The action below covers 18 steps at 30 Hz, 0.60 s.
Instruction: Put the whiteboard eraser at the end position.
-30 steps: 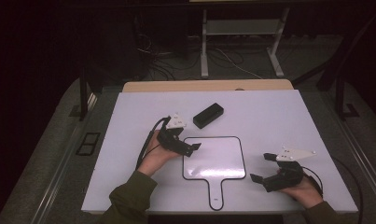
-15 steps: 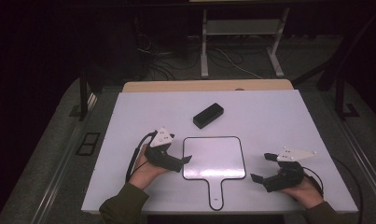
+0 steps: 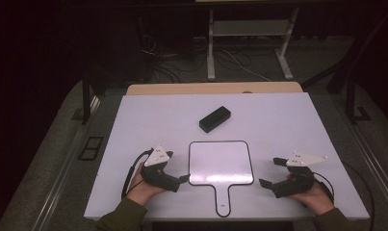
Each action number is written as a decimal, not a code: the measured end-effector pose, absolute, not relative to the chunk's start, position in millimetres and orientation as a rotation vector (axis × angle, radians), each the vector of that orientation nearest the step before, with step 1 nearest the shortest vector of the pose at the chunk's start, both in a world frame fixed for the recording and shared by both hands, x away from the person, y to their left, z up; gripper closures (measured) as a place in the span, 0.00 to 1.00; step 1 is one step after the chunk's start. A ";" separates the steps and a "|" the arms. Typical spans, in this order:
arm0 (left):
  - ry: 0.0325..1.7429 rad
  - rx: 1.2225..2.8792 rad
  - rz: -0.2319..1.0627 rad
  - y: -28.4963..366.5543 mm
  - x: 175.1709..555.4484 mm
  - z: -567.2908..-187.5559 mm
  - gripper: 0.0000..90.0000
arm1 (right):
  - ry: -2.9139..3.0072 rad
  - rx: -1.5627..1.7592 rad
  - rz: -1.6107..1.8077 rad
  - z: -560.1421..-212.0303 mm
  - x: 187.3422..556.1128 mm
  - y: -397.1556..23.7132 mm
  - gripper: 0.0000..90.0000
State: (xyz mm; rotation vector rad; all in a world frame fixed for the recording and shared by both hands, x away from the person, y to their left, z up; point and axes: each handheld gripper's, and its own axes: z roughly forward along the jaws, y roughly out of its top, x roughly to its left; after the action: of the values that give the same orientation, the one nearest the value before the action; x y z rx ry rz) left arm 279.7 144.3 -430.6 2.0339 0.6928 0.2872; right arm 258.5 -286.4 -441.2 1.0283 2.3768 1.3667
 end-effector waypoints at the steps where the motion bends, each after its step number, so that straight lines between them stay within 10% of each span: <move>1: 0.695 2.035 0.282 145.2 278.2 -431.3 0.00 | 2.377 1.030 1.365 -441.3 258.5 -286.4 0.00; 18: 0.739 2.050 0.279 163.0 267.3 -438.1 0.00 | 2.374 1.039 1.354 -442.4 258.9 -288.0 0.00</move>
State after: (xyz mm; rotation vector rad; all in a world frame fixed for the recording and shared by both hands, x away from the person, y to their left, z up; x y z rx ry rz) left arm 267.3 163.0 -438.1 2.0504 0.7390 0.2793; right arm 258.9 -288.0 -442.4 1.0389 2.3745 1.3545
